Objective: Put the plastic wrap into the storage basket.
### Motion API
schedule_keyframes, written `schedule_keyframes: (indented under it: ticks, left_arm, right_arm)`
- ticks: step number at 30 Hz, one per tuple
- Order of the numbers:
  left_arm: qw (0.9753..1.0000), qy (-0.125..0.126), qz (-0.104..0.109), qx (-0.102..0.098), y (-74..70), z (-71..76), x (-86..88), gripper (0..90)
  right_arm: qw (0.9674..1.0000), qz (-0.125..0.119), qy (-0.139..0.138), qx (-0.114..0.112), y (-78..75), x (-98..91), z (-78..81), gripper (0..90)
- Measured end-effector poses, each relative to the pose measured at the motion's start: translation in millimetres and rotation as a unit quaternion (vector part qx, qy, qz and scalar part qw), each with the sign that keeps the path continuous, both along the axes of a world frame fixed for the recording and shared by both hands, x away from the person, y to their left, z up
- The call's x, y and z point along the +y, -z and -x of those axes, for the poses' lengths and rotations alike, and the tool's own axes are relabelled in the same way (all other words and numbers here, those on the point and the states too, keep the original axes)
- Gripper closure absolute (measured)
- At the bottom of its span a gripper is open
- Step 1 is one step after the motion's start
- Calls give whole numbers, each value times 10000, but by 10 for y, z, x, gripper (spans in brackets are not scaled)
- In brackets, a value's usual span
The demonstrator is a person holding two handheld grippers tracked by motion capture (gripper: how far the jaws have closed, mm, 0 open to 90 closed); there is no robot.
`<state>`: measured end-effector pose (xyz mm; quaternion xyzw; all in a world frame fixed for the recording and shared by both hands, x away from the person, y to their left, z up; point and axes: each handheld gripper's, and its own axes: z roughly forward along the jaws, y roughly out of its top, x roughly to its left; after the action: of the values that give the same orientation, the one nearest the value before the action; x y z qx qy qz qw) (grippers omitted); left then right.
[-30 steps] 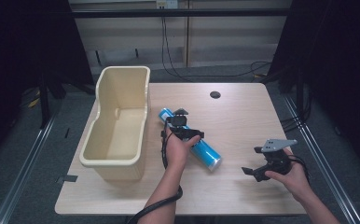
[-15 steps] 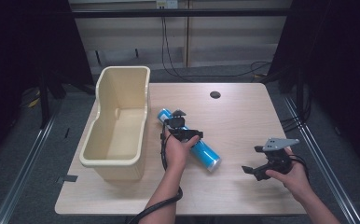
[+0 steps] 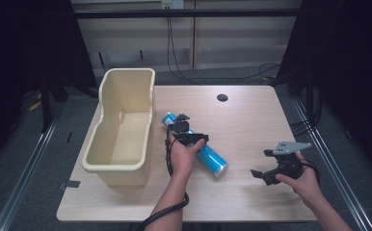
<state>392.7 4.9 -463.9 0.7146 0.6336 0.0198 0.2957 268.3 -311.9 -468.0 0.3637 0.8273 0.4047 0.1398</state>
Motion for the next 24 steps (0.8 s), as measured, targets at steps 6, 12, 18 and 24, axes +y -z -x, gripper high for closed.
schedule_keyframes:
  ticks: [6,12,18,24]
  left_arm:
    - [9999,17,35,109,-9,-14,14,7]
    - [9997,116,32,233,-56,1,78,42]
    - [9993,-92,231,278,4,-4,100,32]
    - [9990,-179,110,401,19,-70,-8,11]
  right_arm:
    - [10000,62,5,10,22,13,1,25]
    - [10000,46,-14,13,18,6,5,25]
    - [10000,43,41,-9,10,16,6,27]
    - [10000,39,58,-40,7,6,6,27]
